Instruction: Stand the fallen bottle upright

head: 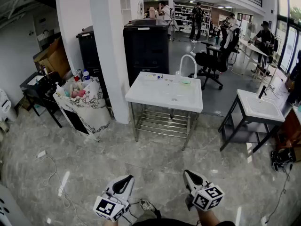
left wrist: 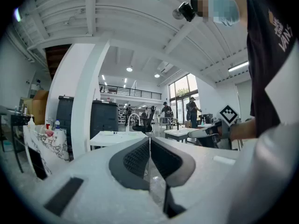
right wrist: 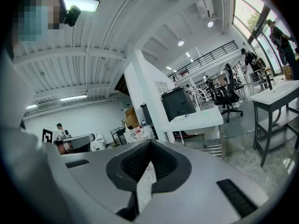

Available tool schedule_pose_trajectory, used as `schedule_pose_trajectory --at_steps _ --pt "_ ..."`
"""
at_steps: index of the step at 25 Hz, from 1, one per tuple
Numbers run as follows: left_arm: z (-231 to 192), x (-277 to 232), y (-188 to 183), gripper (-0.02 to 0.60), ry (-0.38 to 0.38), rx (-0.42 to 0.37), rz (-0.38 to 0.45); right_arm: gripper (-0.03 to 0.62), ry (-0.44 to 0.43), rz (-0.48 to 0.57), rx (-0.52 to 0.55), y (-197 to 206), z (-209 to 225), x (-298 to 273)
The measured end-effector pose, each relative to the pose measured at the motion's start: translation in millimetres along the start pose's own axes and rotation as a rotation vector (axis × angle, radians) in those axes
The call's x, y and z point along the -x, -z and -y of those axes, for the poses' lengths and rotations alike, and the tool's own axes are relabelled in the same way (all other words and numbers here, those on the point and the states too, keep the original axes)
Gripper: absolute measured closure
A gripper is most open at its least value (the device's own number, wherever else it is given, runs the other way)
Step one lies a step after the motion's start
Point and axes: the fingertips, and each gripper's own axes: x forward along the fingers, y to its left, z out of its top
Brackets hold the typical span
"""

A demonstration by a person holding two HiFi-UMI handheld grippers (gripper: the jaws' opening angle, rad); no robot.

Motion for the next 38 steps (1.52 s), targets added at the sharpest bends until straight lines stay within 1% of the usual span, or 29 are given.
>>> schedule_pose_trajectory --at_steps 10,15,20,25,28,30,31,33,36,38 --pt "-33 -36 1 0.557 0.027 0.002 -0.013 0.589 0.012 -0.002 -0.017 -7 12 -42" --pt "-65 -59 4 0.557 0.030 0.003 -0.020 0.588 0.012 0.003 -0.024 -12 20 -79" --pt "-98 -83 8 0.555 0.030 0.009 -0.022 0.586 0.010 0.027 -0.062 -19 33 -118" --pt "-131 -103 9 0.554 0.029 0.021 -0.027 0.584 0.030 0.038 -0.084 -25 40 -150" --pt "-148 -121 15 0.554 0.038 0.043 -0.040 0.497 0.032 0.031 -0.113 -25 45 -169" --pt "-154 -137 20 0.546 0.047 0.059 -0.049 0.464 0.032 0.021 -0.136 -26 55 -180" --pt "-157 -146 22 0.510 0.049 0.070 -0.053 0.456 0.032 0.015 -0.152 -27 62 -186" --pt "-165 -165 27 0.392 0.048 0.093 -0.068 0.413 0.036 0.000 -0.186 -29 76 -201" --pt "-179 -199 31 0.382 0.038 0.106 -0.083 0.386 0.034 -0.017 -0.211 -36 103 -229" --pt "-194 -229 29 0.382 0.019 0.096 -0.082 0.375 0.008 -0.023 -0.224 -45 124 -255"
